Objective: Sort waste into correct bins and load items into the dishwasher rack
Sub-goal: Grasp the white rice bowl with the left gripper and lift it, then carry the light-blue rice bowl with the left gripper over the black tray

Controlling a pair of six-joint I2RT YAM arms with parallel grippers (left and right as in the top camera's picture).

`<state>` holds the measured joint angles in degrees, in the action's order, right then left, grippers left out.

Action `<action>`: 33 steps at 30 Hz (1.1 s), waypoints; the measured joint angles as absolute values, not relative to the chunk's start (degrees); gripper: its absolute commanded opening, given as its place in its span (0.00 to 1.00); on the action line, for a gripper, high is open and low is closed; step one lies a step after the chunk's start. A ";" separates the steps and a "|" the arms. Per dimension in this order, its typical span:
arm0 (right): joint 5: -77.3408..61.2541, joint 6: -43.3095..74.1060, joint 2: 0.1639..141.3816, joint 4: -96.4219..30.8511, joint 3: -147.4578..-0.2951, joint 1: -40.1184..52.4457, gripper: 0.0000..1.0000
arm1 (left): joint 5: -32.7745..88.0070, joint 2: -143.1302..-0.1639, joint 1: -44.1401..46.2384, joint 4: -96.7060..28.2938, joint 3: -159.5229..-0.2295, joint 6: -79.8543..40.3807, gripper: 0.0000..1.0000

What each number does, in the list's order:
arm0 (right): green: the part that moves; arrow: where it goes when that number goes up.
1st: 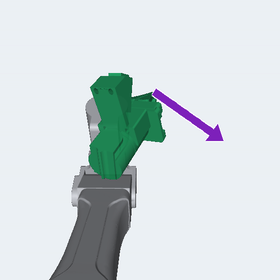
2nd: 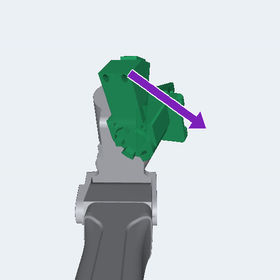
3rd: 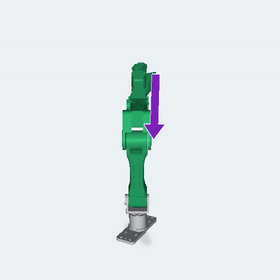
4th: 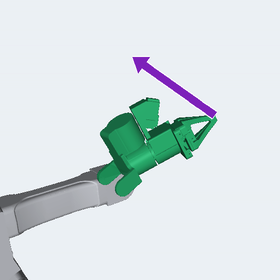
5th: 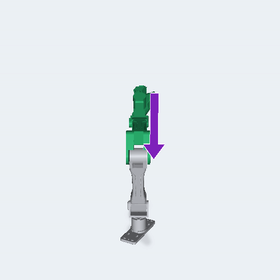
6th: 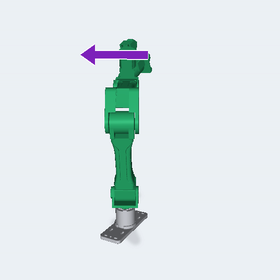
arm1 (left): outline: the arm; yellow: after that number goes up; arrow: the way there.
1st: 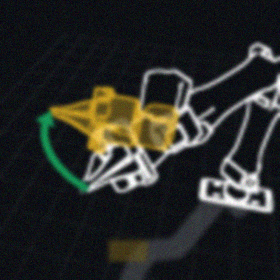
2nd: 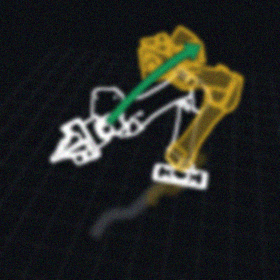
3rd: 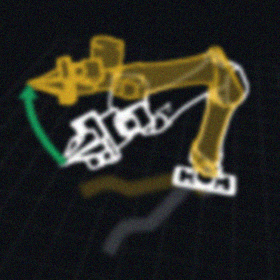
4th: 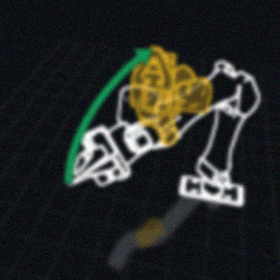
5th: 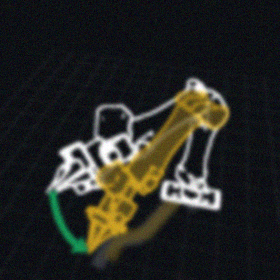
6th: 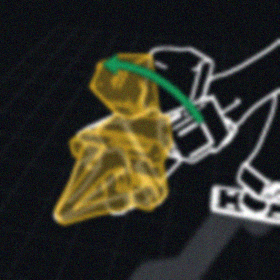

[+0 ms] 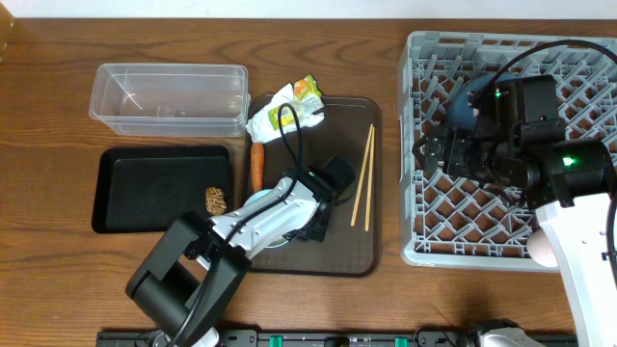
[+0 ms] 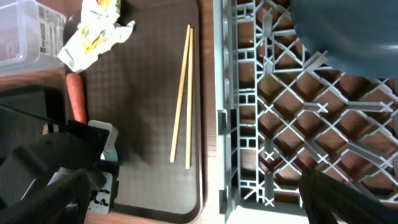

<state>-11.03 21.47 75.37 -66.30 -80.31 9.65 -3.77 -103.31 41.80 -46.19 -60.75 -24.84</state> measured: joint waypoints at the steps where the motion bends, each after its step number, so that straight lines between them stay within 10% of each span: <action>1: -11.00 21.47 75.37 -66.43 -80.31 9.65 0.99 | -3.75 -103.33 41.80 -46.39 -60.75 -24.45 0.06; 17: -10.83 21.28 75.37 -67.61 -80.31 9.65 0.99 | -2.02 -81.41 38.35 -53.08 -61.04 -23.53 0.06; 33: -10.72 21.28 75.37 -67.92 -80.31 9.65 0.99 | 31.66 -72.44 -6.66 -47.86 -58.39 -8.21 0.06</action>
<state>-10.72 21.28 75.37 -67.92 -80.31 9.65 31.66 -72.44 -6.66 -47.86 -58.39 -8.21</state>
